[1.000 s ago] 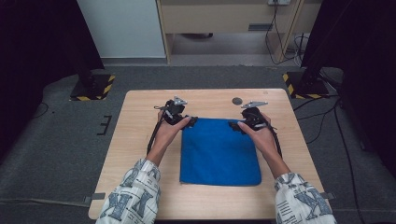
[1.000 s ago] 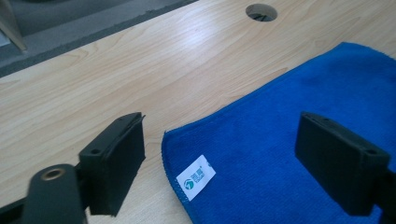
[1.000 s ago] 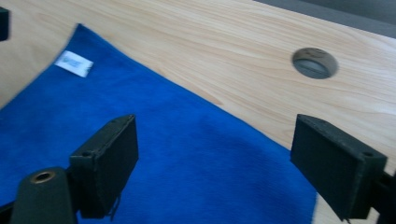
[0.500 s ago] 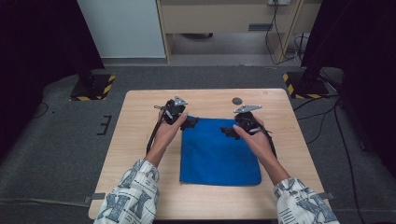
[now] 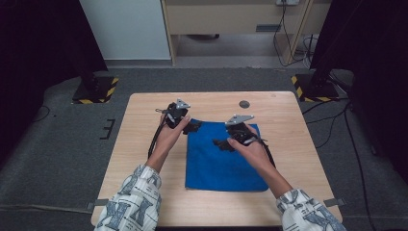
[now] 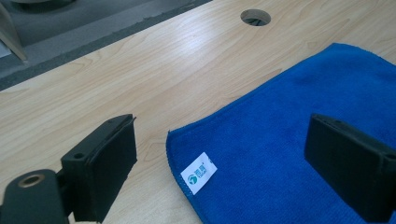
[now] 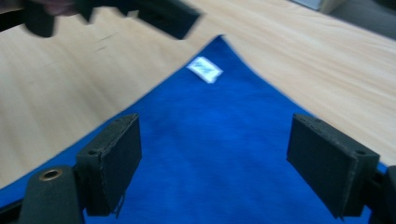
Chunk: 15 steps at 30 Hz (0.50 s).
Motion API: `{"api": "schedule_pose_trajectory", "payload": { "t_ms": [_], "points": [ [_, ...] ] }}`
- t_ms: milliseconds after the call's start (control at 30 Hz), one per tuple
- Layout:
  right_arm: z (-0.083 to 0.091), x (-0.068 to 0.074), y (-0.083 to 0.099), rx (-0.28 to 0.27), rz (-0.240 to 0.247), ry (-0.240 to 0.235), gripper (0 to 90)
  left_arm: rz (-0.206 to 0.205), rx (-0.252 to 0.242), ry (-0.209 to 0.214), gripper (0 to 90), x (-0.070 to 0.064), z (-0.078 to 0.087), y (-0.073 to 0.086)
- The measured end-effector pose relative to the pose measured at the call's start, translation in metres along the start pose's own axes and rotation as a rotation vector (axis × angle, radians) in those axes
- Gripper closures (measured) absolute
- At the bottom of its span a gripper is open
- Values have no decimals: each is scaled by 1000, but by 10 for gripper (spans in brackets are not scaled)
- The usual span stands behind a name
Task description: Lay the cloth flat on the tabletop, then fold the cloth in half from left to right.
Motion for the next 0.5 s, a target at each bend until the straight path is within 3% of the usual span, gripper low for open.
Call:
{"api": "schedule_pose_trajectory", "payload": {
  "t_ms": [200,500],
  "points": [
    [-10,38,3,27,56,-56,165,7,-6,-7,87,5,5,1],
    [-19,67,10,54,94,-90,187,7,-9,-20,89,12,11,5]
  ]
}}
Point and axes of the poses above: each handheld gripper's, and its own axes: z roughly backward along the jaws, y roughly out of its underside, x roughly to its left, the point moved 7 cm from there along -z, roughly forward along the jaws, and after that the axes turned 7 degrees about x, right-handed, at the moved point
